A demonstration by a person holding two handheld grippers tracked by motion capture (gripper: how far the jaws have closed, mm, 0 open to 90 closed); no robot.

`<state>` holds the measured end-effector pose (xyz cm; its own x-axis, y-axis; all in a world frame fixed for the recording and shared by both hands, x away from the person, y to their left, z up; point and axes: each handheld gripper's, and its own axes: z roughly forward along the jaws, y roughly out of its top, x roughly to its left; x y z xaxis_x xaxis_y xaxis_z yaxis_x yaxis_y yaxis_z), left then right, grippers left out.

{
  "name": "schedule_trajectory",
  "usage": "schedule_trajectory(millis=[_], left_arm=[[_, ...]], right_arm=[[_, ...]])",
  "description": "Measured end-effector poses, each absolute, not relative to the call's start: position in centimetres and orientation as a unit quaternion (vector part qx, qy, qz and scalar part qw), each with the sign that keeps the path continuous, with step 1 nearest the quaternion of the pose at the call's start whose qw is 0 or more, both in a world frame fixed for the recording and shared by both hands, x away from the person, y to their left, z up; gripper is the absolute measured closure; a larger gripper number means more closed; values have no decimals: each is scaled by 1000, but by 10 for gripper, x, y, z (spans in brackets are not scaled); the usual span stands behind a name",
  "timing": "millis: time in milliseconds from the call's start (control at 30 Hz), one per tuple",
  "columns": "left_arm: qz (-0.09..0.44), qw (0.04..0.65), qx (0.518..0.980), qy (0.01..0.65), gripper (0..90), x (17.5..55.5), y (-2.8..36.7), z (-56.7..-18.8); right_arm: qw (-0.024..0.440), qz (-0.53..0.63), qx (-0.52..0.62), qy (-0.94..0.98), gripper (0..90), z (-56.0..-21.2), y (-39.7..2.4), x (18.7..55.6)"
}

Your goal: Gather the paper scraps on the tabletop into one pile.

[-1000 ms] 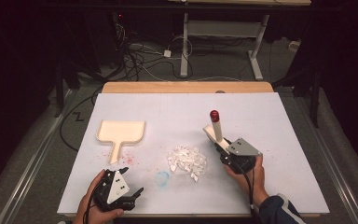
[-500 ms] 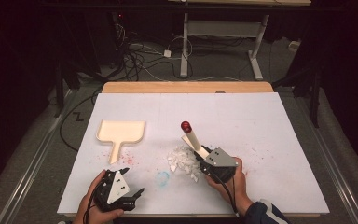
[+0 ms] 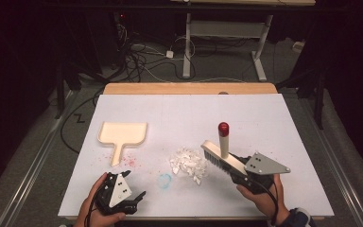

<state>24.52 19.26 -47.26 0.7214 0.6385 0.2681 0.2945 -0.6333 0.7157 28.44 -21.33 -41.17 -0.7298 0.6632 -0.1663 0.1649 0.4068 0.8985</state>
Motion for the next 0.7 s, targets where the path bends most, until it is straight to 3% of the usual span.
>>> schedule_trajectory(millis=[233,433,700], left_arm=[[258,333,867,267,174,245,191,-473],[255,332,869,263,174,246,189,-473],[251,330,872,260,174,247,189,-474]], right_arm=[[215,460,233,829,675,-420,-223,255],[180,459,217,843,675,-431,-214,254],[192,464,207,840,676,-437,-193,271]])
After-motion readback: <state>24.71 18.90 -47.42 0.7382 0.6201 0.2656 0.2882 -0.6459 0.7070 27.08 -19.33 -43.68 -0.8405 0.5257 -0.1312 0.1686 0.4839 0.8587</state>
